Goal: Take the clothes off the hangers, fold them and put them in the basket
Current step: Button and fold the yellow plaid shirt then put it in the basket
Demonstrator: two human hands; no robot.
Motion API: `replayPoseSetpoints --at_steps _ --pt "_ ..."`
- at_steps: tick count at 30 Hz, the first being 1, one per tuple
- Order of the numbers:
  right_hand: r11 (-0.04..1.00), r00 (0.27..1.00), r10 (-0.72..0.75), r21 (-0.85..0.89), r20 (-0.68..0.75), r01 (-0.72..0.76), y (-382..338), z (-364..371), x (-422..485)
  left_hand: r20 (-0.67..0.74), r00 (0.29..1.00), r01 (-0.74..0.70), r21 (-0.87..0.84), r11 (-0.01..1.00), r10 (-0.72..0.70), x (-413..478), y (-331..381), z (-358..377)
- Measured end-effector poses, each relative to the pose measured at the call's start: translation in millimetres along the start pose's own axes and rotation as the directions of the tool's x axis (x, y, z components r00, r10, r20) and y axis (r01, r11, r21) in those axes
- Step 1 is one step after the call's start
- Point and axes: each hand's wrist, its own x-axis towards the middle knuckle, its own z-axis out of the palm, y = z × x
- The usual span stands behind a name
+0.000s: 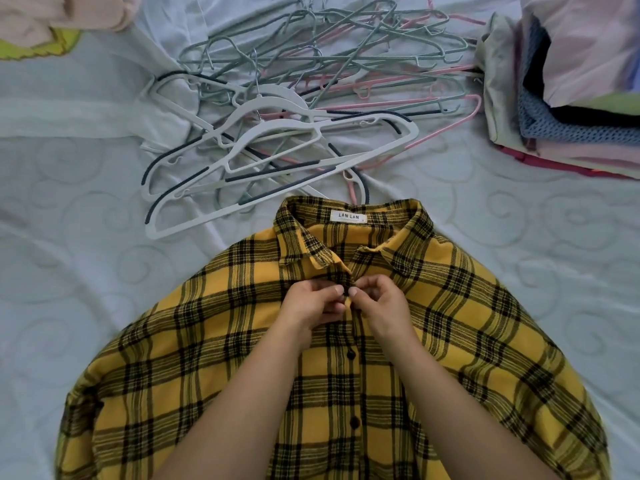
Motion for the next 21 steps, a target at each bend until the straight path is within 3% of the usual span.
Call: replayPoseSetpoints --at_steps 3,5,8,11,16,21 --pt "1.0 1.0 -0.017 0.0 -0.01 0.017 -7 -4 4 -0.096 0.975 -0.183 0.181 0.966 0.202 -2 -3 5" --pt "0.996 0.992 -0.088 -0.035 -0.086 0.085 -13 -4 8 -0.162 0.951 -0.252 0.085 0.964 0.263 -1 1 9" --pt "0.976 0.952 -0.218 -0.072 -0.215 0.208 -23 -3 14 -0.268 0.941 -0.242 -0.099 0.965 0.208 1 12 14" --pt "0.952 0.92 -0.293 -0.166 -0.259 0.257 -32 -6 27 -0.318 0.914 -0.302 -0.115 0.946 0.253 7 16 13" --pt "0.916 0.923 -0.308 -0.335 -0.229 0.223 -42 -12 48 -0.356 0.863 -0.407 -0.07 0.911 0.359 10 18 8" --pt "0.871 0.945 -0.256 -0.472 -0.205 0.134 -47 -7 56 -0.282 0.883 -0.412 -0.085 0.907 0.375 12 16 12"
